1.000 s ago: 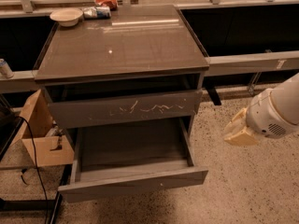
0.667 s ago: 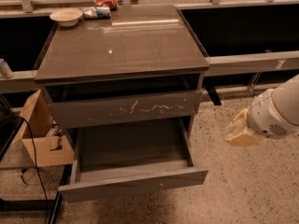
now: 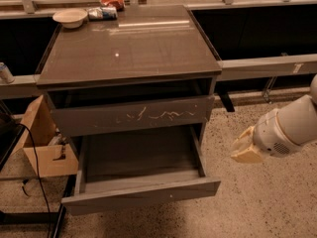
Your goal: Close middle drawer
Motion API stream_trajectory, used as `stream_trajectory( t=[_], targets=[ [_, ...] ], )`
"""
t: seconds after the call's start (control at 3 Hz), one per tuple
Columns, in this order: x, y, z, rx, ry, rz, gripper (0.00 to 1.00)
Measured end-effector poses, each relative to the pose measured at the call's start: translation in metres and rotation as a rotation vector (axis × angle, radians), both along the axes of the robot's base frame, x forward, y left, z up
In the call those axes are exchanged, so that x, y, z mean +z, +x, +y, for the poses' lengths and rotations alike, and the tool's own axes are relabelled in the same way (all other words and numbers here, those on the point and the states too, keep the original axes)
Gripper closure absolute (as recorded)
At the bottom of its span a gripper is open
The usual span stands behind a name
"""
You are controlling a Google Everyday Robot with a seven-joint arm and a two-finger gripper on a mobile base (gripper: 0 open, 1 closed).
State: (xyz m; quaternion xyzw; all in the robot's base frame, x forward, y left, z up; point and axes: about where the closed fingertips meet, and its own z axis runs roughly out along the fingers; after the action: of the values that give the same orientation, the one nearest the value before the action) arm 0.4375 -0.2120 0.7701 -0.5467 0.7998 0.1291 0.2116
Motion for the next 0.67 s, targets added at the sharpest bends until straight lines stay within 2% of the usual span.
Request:
stream_trajectory(
  t=[0.33, 0.67],
  targets=[
    [-0.053, 0.0, 0.009, -0.015, 0.072, 0.005, 1.0],
    [-0.1, 0.003, 0.013, -0.045, 0.115, -0.001, 1.0]
  ],
)
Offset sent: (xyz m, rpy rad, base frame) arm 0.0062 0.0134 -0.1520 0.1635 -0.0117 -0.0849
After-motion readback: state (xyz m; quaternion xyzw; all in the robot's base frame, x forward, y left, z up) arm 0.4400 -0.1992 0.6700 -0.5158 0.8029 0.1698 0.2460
